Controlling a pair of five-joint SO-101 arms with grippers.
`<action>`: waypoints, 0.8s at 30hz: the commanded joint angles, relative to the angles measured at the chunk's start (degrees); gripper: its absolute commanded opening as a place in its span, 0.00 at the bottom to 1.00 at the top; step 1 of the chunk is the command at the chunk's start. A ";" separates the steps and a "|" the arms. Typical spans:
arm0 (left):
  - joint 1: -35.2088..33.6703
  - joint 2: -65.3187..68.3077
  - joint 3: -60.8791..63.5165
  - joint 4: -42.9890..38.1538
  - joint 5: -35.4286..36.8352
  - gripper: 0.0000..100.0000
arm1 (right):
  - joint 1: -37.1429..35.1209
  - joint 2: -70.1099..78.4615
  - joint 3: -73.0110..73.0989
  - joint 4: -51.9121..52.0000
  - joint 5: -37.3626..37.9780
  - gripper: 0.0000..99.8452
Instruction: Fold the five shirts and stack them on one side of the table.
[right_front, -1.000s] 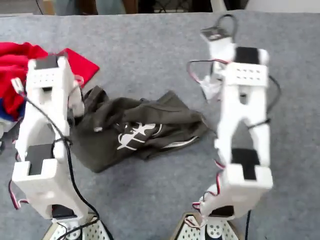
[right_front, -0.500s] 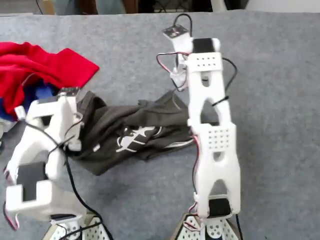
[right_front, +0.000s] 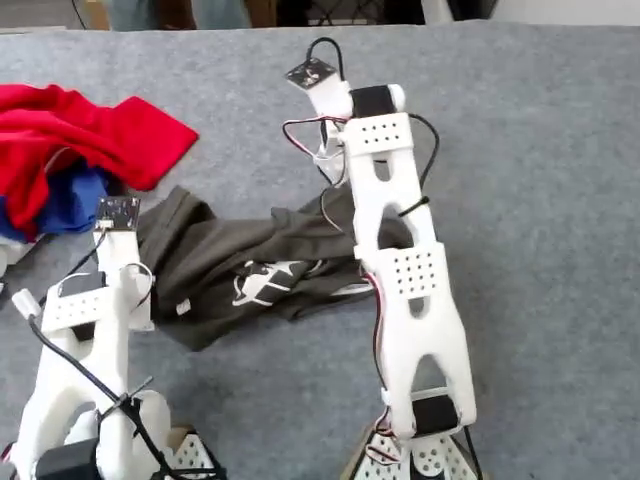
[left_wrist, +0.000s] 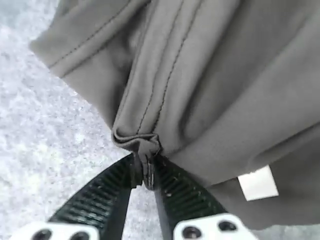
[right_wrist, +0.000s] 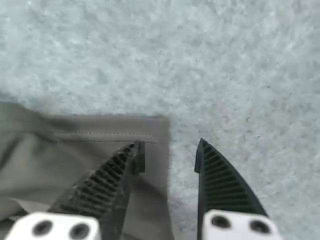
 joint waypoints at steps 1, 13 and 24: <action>0.31 -1.58 -0.13 -0.88 0.97 0.03 | -0.53 -0.92 -0.22 0.09 2.81 0.18; 0.48 -1.58 -0.04 -1.14 0.97 0.03 | -1.41 1.63 -0.13 0.00 8.62 0.18; 0.48 -1.58 -0.04 -1.23 0.97 0.03 | -1.49 4.70 -0.22 -2.11 10.46 0.18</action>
